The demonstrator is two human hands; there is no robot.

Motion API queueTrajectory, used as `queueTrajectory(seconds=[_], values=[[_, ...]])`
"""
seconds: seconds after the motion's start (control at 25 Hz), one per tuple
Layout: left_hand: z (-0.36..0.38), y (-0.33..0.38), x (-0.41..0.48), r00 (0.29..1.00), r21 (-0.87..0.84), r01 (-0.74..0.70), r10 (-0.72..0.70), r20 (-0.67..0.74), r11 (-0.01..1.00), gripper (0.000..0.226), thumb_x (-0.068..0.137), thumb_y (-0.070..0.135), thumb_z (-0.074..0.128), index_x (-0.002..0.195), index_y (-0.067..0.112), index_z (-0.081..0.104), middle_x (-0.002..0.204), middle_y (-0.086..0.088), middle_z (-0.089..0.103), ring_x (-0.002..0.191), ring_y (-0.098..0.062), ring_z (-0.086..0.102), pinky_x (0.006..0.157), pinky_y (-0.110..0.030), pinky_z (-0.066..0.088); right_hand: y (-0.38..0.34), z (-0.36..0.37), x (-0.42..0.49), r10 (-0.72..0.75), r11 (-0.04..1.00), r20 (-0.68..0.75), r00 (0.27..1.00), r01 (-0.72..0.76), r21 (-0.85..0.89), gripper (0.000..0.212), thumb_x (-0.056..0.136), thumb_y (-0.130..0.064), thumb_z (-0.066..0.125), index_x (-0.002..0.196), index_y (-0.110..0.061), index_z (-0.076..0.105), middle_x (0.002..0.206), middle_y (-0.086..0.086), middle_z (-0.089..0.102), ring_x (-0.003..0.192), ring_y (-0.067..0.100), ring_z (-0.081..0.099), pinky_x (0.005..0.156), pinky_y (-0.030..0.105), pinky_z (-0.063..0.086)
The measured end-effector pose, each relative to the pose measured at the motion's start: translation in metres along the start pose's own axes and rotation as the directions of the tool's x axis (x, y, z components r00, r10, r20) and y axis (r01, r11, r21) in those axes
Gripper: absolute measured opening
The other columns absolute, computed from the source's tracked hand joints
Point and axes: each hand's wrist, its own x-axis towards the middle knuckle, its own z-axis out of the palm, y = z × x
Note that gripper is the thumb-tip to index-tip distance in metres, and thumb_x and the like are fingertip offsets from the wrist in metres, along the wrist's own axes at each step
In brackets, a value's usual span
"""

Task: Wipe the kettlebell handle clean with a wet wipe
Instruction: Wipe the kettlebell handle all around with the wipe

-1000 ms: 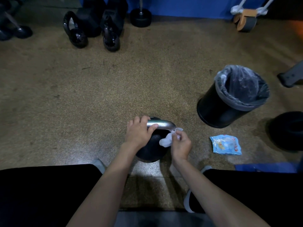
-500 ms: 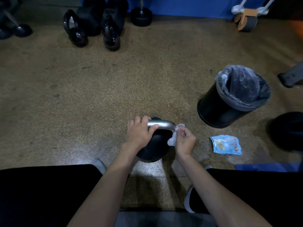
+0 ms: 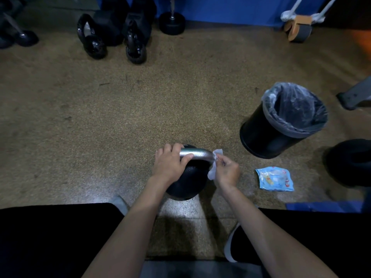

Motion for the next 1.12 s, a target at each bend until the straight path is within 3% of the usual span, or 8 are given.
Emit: queueTrajectory(seconds=[0.16, 0.32, 0.56, 0.68, 0.96, 1.04, 1.12], values=[[0.004, -0.002, 0.001, 1.0, -0.001, -0.009, 0.009, -0.005, 1.0, 0.057, 0.089, 0.062, 0.033, 0.129, 0.022, 0.045, 0.124, -0.01, 0.049, 0.114, -0.033, 0.044, 0.104, -0.04, 0.03, -0.001, 0.001, 0.009, -0.015, 1.0, 0.032, 0.999, 0.015, -0.026, 0.02, 0.09, -0.01, 0.056, 0.101, -0.012, 0.072, 0.096, -0.002, 0.07, 0.089, 0.009, 0.062, 0.082, 0.021, 0.046], [0.006, -0.004, 0.004, 1.0, -0.009, -0.003, 0.003, -0.021, 1.0, 0.051, 0.091, 0.057, 0.037, 0.128, 0.023, 0.046, 0.124, -0.01, 0.049, 0.114, -0.032, 0.044, 0.105, -0.041, 0.031, 0.003, -0.003, 0.028, 0.058, 0.995, 0.204, 0.977, -0.04, -0.092, 0.02, 0.091, -0.009, 0.055, 0.102, -0.013, 0.071, 0.105, 0.001, 0.07, 0.098, 0.015, 0.063, 0.09, 0.029, 0.049], [0.005, -0.002, 0.003, 1.0, 0.007, 0.009, -0.009, -0.001, 1.0, 0.052, 0.092, 0.056, 0.037, 0.131, 0.023, 0.043, 0.126, -0.011, 0.048, 0.116, -0.034, 0.043, 0.107, -0.042, 0.03, -0.009, -0.008, 0.044, 0.132, 0.974, 0.359, 0.924, -0.054, -0.22, 0.022, 0.091, -0.006, 0.054, 0.104, -0.014, 0.071, 0.098, 0.003, 0.069, 0.083, 0.011, 0.059, 0.059, 0.015, 0.043], [0.005, -0.002, 0.003, 1.0, 0.006, 0.012, -0.012, 0.008, 1.0, 0.052, 0.091, 0.057, 0.036, 0.131, 0.023, 0.043, 0.127, -0.011, 0.047, 0.117, -0.033, 0.042, 0.107, -0.042, 0.029, -0.011, -0.01, 0.046, 0.127, 0.982, 0.343, 0.931, -0.07, -0.175, 0.023, 0.089, -0.001, 0.053, 0.097, -0.012, 0.072, 0.093, 0.004, 0.067, 0.082, 0.014, 0.06, 0.057, 0.016, 0.044], [0.001, 0.001, 0.001, 1.0, -0.001, 0.016, -0.016, 0.004, 1.0, 0.051, 0.092, 0.055, 0.038, 0.131, 0.023, 0.043, 0.129, -0.011, 0.046, 0.117, -0.033, 0.041, 0.107, -0.041, 0.029, -0.019, 0.001, 0.045, 0.234, 0.965, 0.365, 0.901, -0.17, -0.199, 0.025, 0.09, 0.003, 0.048, 0.098, -0.006, 0.07, 0.07, 0.013, 0.064, 0.048, 0.019, 0.052, 0.04, 0.023, 0.04], [0.001, 0.001, 0.001, 1.0, 0.004, 0.012, -0.012, -0.004, 1.0, 0.051, 0.092, 0.055, 0.037, 0.131, 0.023, 0.043, 0.129, -0.011, 0.046, 0.117, -0.033, 0.041, 0.107, -0.041, 0.029, -0.022, -0.001, 0.046, 0.215, 0.962, 0.376, 0.901, -0.129, -0.241, 0.025, 0.09, 0.005, 0.049, 0.099, -0.004, 0.07, 0.078, 0.013, 0.066, 0.052, 0.016, 0.055, 0.039, 0.019, 0.044], [0.001, 0.0, 0.001, 1.0, 0.006, 0.007, -0.007, -0.011, 1.0, 0.051, 0.092, 0.056, 0.037, 0.131, 0.023, 0.043, 0.128, -0.011, 0.047, 0.117, -0.033, 0.042, 0.106, -0.04, 0.029, -0.024, -0.001, 0.047, 0.132, 0.948, 0.384, 0.914, -0.004, -0.317, 0.026, 0.089, 0.005, 0.05, 0.098, -0.006, 0.072, 0.081, 0.008, 0.067, 0.058, 0.012, 0.057, 0.047, 0.015, 0.047]])
